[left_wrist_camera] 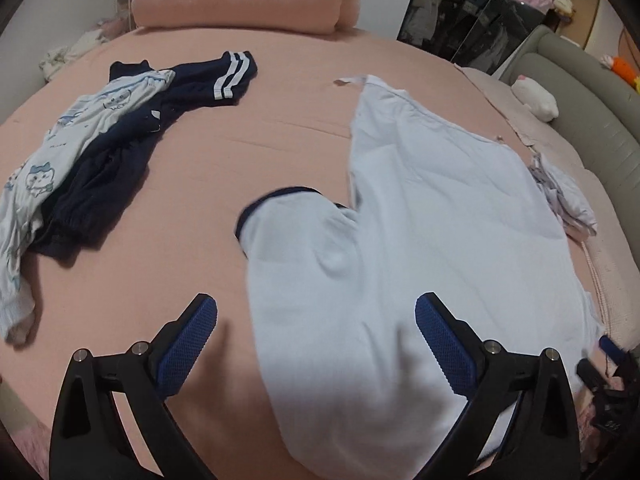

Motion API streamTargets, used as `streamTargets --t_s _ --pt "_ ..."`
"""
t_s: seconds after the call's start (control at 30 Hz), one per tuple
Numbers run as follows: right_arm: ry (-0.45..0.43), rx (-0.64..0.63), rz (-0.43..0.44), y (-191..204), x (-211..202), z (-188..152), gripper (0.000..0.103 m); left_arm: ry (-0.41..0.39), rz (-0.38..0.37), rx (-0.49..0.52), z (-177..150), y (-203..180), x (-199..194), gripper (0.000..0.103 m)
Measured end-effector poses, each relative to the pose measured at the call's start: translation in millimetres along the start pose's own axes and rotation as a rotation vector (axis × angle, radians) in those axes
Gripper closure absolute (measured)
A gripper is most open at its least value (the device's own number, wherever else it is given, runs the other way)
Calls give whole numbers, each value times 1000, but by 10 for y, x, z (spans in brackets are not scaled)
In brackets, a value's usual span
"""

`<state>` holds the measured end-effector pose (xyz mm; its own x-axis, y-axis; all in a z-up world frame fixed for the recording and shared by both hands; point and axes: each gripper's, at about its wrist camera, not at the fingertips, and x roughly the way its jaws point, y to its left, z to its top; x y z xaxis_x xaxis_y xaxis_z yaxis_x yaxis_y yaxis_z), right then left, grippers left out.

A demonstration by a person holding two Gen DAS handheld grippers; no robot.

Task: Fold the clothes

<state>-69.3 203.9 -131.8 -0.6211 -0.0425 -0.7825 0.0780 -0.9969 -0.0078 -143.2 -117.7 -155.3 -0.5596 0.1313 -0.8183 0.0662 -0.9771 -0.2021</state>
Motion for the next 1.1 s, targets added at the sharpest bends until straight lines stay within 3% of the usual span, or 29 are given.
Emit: streamTargets --t_s 0.13,0.27,0.33,0.37,0.43,0.47,0.5,0.57,0.67,0.77,0.87,0.93,0.97,1.0,1.1 --pt "-2 -91 76 423 145 307 1 39 -44 -57 77 152 249 5" --pt "40 -206 46 852 472 352 1 0 -26 -63 89 141 297 9" --pt "73 -235 -3 927 605 288 1 0 -49 -64 113 132 319 38" --pt "88 -240 -15 937 651 247 1 10 -68 -68 119 128 331 47" --pt "107 -221 -1 856 661 160 1 13 -66 -59 116 102 332 47" --pt "108 -207 4 801 645 120 1 8 -60 -56 120 94 319 53" --pt "110 -194 9 747 628 81 1 -1 -52 -55 126 89 301 74" --pt "113 -163 16 633 590 7 1 -29 -43 -52 141 69 229 98" --pt "119 -84 17 435 529 -61 1 -110 -90 -9 178 -70 -29 98" --pt "127 -3 21 248 494 -92 1 -148 -215 69 142 -383 -249 98" --pt "119 64 1 85 453 -91 1 -57 -365 164 -13 -796 -191 95" --pt "113 97 -1 12 422 -61 1 60 -413 246 -150 -1056 -29 67" --pt "108 108 1 -14 410 -31 1 91 -396 279 -209 -1126 27 42" --pt "102 114 4 -31 394 4 1 86 -376 291 -235 -1133 32 40" --pt "77 106 20 -24 341 131 1 34 -407 197 -145 -890 -99 40"
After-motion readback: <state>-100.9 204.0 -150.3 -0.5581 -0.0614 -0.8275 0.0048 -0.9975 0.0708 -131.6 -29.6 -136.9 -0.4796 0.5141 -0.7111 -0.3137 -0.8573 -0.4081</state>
